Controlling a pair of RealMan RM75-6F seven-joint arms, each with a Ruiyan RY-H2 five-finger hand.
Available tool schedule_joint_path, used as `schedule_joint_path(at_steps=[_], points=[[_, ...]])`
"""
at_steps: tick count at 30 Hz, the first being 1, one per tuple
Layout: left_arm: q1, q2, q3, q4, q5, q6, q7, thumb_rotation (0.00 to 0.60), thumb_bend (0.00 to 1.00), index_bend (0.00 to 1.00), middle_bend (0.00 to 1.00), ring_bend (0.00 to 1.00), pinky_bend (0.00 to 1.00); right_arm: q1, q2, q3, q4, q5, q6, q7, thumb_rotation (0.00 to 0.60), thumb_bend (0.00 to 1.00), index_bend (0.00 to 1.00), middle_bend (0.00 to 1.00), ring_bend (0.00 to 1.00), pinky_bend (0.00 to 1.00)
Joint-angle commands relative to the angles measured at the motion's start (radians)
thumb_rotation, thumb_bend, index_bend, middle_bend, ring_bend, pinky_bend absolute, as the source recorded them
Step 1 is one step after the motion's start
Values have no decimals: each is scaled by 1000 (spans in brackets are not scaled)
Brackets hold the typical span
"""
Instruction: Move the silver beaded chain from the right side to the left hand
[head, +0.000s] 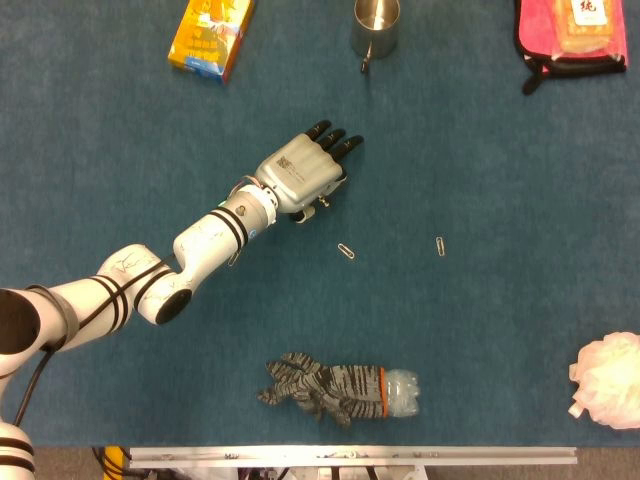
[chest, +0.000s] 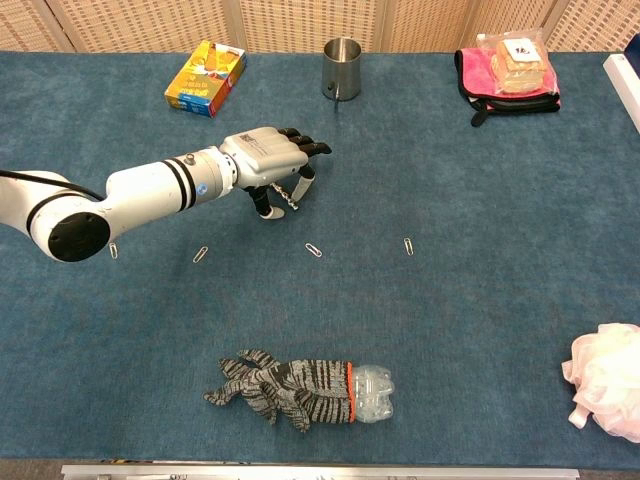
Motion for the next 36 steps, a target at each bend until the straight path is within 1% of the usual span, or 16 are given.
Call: schedule_joint_path(at_steps=[1, 16, 23, 36], points=[[0, 0, 1, -1, -1, -1, 2, 600, 257, 473, 0, 0, 43, 0, -1, 0, 1, -1, 0, 1, 600, 0, 161, 47, 0, 0], [-2, -3, 0, -2, -6, -4, 9, 600, 260, 486, 0, 0, 43, -1, -4, 0, 8, 1, -4, 7, 600, 0, 161, 47, 0, 0], [-1, -1, 0, -5, -11, -3, 15, 600, 330, 500, 0, 0, 43, -2, -5, 0, 9, 0, -4, 10, 600, 0, 161, 47, 0, 0], [0, 4, 1, -17, -21, -5, 32, 600, 375, 509, 0, 0, 43, -4, -5, 0, 5, -1, -2, 10, 600, 0, 161, 47, 0, 0]])
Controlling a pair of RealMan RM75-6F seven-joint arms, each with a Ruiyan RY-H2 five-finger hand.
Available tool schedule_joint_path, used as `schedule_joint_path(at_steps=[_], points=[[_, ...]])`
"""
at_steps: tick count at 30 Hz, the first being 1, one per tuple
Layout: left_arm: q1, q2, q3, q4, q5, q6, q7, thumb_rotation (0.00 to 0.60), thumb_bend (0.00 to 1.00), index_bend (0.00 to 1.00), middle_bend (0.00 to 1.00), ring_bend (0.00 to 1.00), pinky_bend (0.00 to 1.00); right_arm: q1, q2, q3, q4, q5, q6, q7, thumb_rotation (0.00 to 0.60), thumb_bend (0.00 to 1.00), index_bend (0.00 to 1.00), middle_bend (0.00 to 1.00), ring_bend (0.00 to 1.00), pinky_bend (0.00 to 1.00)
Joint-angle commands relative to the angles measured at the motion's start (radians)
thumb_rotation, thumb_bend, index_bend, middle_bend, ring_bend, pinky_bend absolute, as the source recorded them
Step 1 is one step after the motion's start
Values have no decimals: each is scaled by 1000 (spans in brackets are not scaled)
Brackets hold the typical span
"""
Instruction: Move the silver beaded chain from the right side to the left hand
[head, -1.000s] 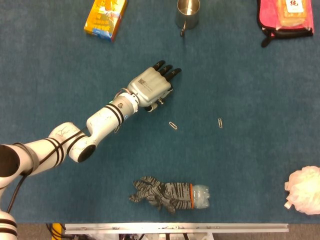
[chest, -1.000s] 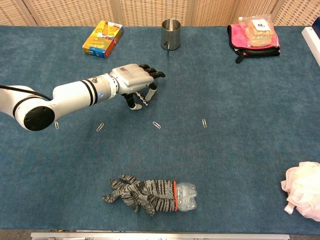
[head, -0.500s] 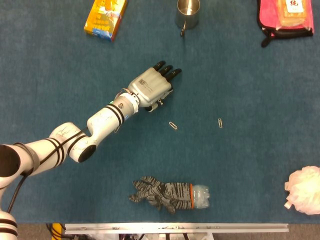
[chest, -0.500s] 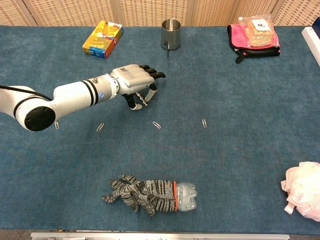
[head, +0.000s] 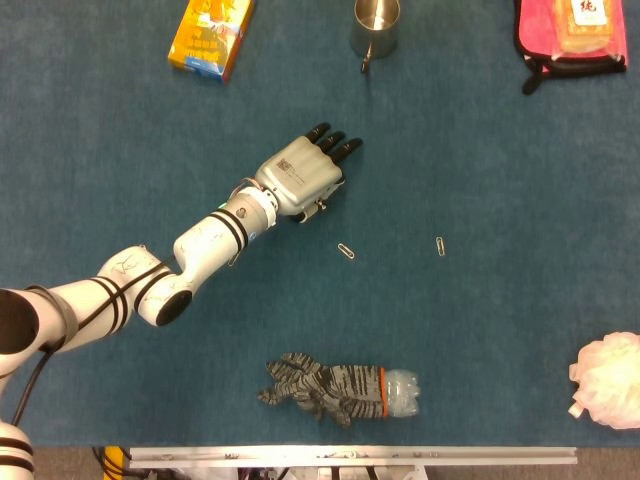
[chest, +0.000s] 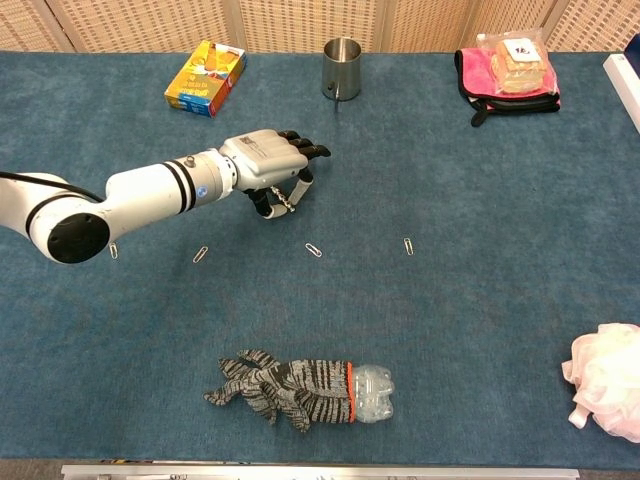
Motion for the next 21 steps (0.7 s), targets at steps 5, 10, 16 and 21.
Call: schedule_joint_path(at_steps=[5, 10, 16, 21], points=[[0, 7, 5, -6, -11, -11, 16, 600, 378, 509, 0, 0, 43, -2, 0, 0, -1, 0, 2, 3, 600, 0, 161, 47, 0, 0], [-1, 11, 7, -11, -26, -21, 32, 600, 378, 503, 0, 0, 43, -2, 1, 0, -1, -2, 2, 4, 600, 0, 161, 47, 0, 0], [-4, 16, 5, -22, -39, -25, 45, 600, 378, 494, 0, 0, 43, -3, 1, 0, -2, -4, 2, 6, 600, 0, 161, 47, 0, 0], [-2, 18, 6, -28, -47, -24, 49, 600, 378, 513, 0, 0, 43, -4, 0, -1, 0, -3, 3, 7, 600, 0, 160, 47, 0, 0]])
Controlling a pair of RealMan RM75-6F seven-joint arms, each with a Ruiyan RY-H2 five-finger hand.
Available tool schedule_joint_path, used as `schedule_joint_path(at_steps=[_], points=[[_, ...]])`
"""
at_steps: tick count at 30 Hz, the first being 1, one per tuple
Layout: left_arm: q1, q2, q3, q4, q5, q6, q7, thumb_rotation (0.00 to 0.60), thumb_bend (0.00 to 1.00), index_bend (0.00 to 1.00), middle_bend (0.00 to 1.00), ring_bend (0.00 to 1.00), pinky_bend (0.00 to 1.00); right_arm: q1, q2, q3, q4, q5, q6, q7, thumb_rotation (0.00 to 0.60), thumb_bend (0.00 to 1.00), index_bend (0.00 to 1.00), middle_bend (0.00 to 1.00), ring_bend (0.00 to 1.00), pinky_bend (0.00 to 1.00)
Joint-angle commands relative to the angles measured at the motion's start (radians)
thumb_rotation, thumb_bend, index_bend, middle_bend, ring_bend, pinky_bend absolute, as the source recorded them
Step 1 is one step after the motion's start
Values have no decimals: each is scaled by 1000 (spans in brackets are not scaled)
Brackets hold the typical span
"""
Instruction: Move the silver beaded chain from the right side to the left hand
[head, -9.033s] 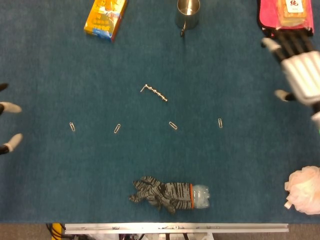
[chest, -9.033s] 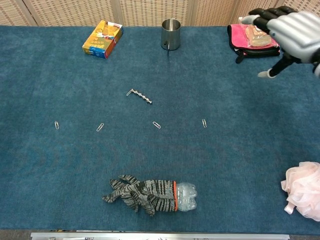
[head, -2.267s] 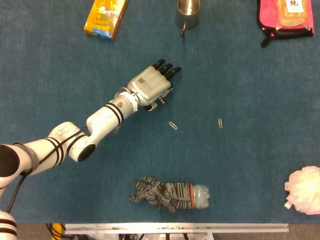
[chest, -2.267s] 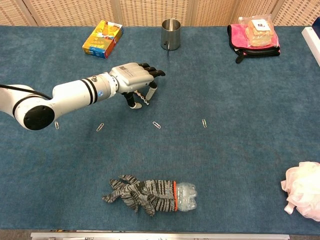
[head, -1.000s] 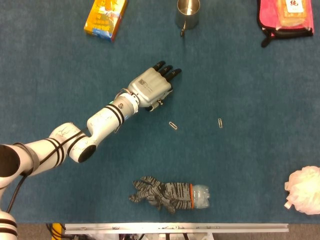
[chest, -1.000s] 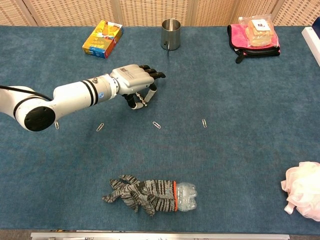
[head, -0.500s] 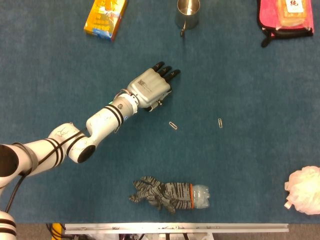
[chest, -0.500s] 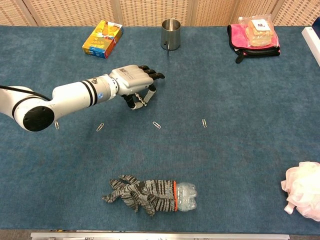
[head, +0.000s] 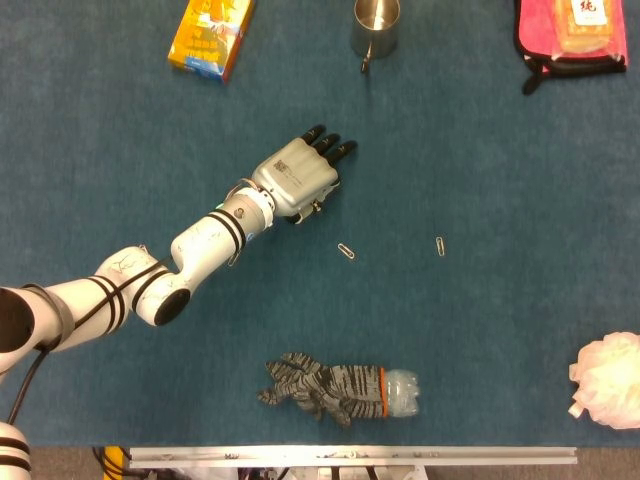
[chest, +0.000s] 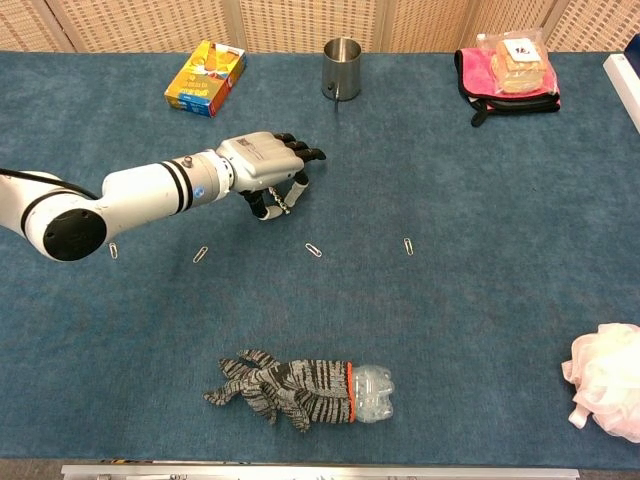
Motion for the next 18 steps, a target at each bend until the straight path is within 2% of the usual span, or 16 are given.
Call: schedule_joint_path(at_steps=[1, 9, 18], points=[[1, 1, 0, -3, -2, 1, -1, 600, 378, 519, 0, 0, 43, -1, 0, 0, 0, 0, 1, 1, 600, 0, 161, 47, 0, 0], [9, 25, -3, -37, -14, 0, -23, 600, 378, 536, 0, 0, 43, -2, 2, 1, -1, -2, 3, 4, 600, 0, 161, 47, 0, 0], [29, 98, -2, -136, -29, 15, -39, 600, 378, 536, 0, 0, 43, -4, 2, 0, -5, -6, 6, 5, 600, 0, 161, 47, 0, 0]])
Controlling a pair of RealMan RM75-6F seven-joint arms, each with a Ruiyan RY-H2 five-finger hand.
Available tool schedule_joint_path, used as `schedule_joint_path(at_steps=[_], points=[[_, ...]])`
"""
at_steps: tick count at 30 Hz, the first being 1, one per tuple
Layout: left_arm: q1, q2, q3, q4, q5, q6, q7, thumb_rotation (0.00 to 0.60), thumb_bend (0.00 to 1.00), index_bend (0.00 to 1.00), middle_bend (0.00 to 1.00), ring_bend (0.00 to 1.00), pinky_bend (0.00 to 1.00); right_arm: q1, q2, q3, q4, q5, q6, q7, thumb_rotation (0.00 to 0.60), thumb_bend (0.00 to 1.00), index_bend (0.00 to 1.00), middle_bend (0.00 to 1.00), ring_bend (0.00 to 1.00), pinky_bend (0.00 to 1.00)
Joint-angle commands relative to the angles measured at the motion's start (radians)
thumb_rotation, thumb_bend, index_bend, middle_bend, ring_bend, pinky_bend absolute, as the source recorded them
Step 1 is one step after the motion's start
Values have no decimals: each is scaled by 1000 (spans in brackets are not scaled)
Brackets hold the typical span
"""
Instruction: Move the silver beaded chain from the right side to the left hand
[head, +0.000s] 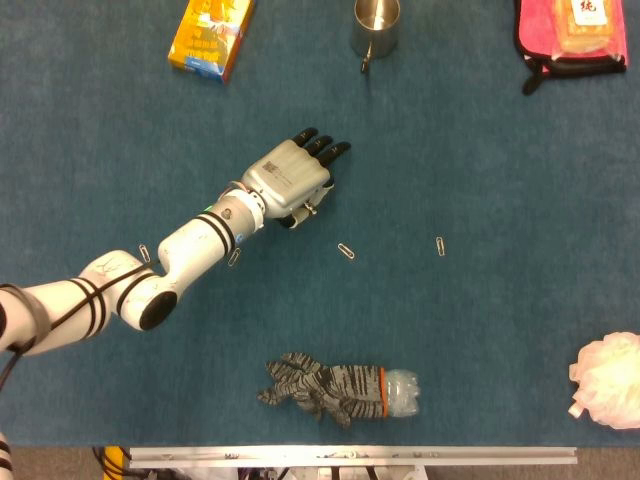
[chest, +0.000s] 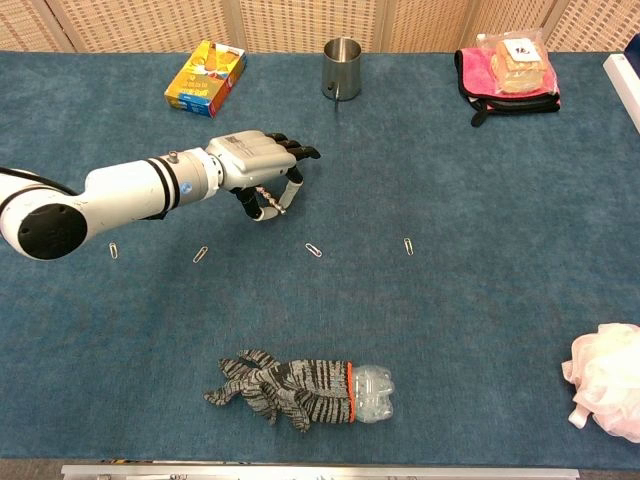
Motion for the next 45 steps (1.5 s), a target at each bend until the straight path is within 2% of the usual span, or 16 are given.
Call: schedule_joint_path(at_steps=[1, 45], points=[[8, 25, 2, -33, -7, 8, -2, 600, 378, 536, 0, 0, 43, 0, -1, 0, -1, -1, 0, 0, 600, 0, 161, 47, 0, 0], [70, 260, 41, -390, -59, 150, 122, 600, 380, 537, 0, 0, 43, -6, 6, -6, -48, -28, 20, -11, 600, 0, 161, 47, 0, 0]])
